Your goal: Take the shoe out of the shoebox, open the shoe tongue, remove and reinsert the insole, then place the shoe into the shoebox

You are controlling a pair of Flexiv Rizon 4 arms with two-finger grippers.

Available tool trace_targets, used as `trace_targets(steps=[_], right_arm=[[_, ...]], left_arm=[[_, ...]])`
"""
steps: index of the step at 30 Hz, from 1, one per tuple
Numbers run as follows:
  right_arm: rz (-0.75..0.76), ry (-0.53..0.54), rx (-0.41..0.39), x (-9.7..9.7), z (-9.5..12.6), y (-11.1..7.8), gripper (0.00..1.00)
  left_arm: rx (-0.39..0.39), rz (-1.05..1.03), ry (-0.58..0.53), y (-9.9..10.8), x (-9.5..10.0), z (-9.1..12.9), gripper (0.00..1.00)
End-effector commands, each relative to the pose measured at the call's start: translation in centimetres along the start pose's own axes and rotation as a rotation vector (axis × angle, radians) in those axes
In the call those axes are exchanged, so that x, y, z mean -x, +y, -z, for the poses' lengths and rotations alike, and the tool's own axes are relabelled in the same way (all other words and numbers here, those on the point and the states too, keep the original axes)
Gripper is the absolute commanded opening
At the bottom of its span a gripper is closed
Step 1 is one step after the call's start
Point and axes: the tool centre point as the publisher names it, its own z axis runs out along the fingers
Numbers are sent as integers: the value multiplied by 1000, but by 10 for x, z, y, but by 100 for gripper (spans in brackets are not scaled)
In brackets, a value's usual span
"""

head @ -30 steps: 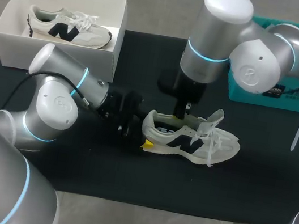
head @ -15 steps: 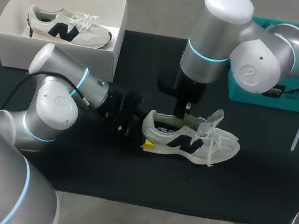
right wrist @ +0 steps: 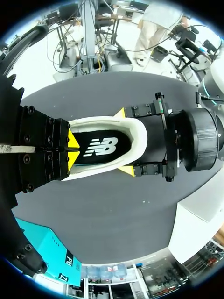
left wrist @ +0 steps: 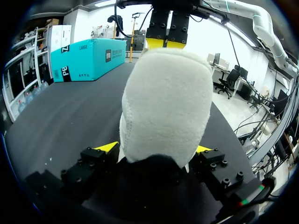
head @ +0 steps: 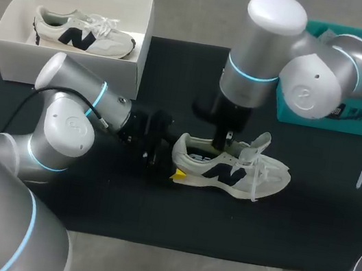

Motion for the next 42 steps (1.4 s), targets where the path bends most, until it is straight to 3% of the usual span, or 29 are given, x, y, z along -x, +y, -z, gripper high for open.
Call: trace_targets(steps=[1,15,18,24,28,42], right_arm=[[0,-11,-3,-5,-2,-6,0],[65,2,-69,27,-19,-15,0],[74,34,-79,23,-27,-13,0],[49,91,-49,-3,-46,-13,0],[42,105,-44,-7,-52,-15,0],[46,-7,-104,19,-37,-13,0]], left_arm=[[1,0,1,3,2,-2,0],[1,0,1,3,2,-2,0],[1,0,1,3,2,-2,0],[1,0,1,3,2,-2,0],[1,0,1,3,2,-2,0],[1,0,1,3,2,-2,0]])
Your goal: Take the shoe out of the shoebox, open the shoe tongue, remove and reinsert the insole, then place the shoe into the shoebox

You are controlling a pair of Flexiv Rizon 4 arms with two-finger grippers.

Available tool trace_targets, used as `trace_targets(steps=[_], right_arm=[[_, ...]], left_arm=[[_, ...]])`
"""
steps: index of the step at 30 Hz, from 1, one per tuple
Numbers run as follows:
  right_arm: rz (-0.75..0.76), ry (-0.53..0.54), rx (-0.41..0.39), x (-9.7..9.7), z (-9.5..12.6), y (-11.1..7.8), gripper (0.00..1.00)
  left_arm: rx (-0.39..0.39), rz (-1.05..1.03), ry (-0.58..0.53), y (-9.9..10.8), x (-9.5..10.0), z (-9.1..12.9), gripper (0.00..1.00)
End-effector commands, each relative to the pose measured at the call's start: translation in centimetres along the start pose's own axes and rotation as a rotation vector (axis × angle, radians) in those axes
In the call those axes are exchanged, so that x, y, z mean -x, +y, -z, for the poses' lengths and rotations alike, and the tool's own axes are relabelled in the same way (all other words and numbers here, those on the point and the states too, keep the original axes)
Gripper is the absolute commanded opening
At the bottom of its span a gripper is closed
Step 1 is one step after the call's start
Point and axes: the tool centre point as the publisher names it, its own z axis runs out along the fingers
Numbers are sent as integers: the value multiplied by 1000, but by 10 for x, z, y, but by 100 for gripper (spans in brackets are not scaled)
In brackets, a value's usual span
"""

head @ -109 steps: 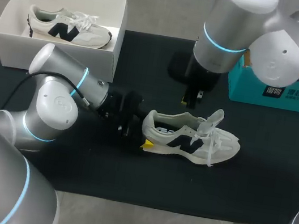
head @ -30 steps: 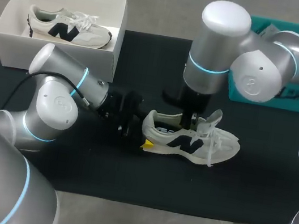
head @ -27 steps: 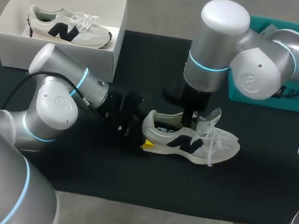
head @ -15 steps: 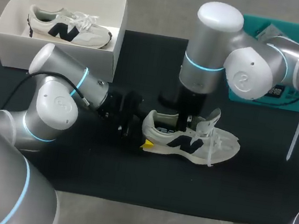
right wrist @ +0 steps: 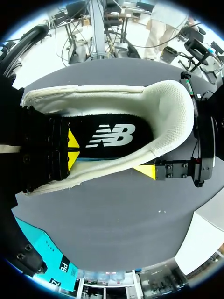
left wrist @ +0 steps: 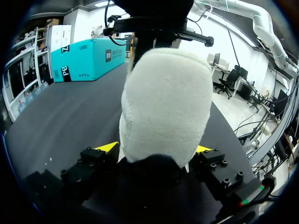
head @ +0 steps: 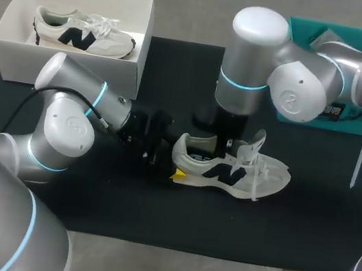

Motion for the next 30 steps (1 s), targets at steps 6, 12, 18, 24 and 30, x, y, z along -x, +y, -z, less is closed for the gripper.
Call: trace_targets(steps=[6,12,18,24,30], right_arm=[[9,-43,-5,3,4,3,30],[15,-46,-4,3,-2,3,38],[13,-42,-2,6,-7,0,40],[23,10,6,7,-20,0,43],[36,62,10,7,-32,-1,45]], left_arm=[[2,0,1,3,2,-2,0],[2,0,1,3,2,-2,0],[2,0,1,3,2,-2,0],[2,0,1,3,2,-2,0],[2,0,1,3,2,-2,0]])
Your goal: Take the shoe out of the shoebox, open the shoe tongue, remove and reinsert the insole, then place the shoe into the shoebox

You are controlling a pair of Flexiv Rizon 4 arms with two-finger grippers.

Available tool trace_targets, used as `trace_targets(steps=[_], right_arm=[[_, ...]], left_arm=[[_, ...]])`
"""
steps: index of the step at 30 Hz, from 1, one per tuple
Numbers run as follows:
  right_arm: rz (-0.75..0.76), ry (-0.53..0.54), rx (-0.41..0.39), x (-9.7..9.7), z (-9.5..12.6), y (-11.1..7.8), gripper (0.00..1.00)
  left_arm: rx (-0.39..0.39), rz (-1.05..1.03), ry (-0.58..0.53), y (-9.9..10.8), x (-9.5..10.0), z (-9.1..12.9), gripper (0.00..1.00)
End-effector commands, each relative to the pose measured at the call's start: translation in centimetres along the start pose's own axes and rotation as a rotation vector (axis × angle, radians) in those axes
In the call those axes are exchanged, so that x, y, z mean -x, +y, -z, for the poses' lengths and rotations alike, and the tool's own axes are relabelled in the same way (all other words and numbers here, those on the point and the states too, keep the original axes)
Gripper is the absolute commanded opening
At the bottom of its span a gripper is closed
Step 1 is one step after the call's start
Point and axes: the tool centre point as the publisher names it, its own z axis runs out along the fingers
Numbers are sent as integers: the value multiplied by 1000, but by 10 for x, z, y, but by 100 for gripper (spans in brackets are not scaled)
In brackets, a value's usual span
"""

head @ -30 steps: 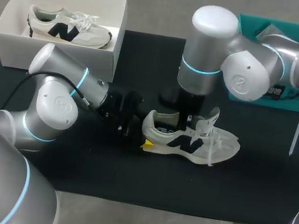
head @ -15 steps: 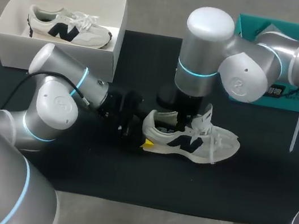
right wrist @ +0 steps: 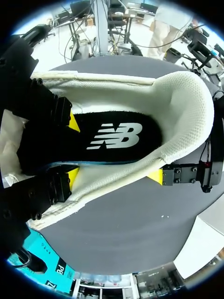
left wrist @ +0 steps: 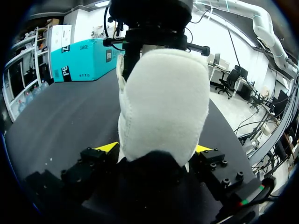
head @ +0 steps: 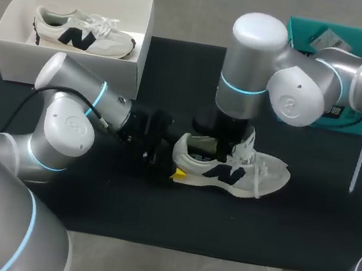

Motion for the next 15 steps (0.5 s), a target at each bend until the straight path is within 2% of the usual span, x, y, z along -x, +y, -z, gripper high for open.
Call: trace_targets(steps=[1,5,10,15], right_arm=[[11,39,7,8,-14,2,45],[30,82,28,5,-16,2,46],[79,191,71,-2,-19,5,49],[56,217,96,-10,-23,4,48]], left_arm=[[2,-1,1,3,1,-2,0],[2,-1,1,3,1,-2,0],[2,-1,1,3,1,-2,0],[2,-1,1,3,1,-2,0]])
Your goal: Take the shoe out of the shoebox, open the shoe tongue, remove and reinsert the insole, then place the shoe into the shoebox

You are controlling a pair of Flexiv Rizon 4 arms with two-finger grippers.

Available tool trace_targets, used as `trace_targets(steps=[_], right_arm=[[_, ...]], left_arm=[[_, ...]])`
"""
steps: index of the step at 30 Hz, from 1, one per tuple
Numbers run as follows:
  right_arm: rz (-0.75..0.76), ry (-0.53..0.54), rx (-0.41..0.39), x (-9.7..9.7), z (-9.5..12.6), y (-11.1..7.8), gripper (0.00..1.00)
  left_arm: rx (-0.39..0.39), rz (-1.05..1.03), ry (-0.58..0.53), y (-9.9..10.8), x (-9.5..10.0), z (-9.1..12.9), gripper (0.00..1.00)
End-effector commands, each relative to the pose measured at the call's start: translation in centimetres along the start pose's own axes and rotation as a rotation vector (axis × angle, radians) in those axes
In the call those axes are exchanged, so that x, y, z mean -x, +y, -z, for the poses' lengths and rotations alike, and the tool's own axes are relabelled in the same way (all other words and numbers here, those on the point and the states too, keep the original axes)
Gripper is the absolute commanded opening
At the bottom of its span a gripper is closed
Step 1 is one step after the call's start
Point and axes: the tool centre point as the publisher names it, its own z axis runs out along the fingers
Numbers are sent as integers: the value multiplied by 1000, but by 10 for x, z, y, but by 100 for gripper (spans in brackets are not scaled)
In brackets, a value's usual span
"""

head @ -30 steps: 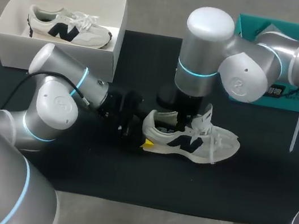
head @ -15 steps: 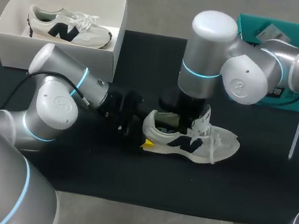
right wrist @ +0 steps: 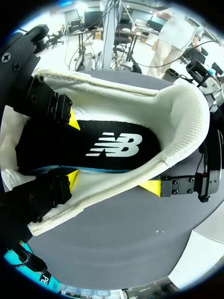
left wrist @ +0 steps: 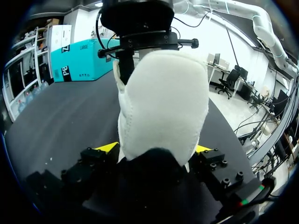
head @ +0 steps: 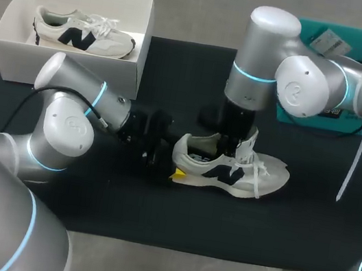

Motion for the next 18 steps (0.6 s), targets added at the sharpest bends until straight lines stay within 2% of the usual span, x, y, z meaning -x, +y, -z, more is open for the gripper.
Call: trace_targets(steps=[1,6,10,15,18], right_arm=[[-17,28,12,0,-22,1,44],[-43,59,22,-2,-37,1,15],[-65,72,25,-4,-41,0,0],[-93,69,34,-6,-41,-5,0],[-110,30,37,-7,-31,-7,0]], left_arm=[[2,-1,1,3,1,-3,0],[2,-1,1,3,1,-3,0],[2,-1,1,3,1,-3,0],[2,-1,1,3,1,-3,0],[2,-1,1,3,1,-3,0]])
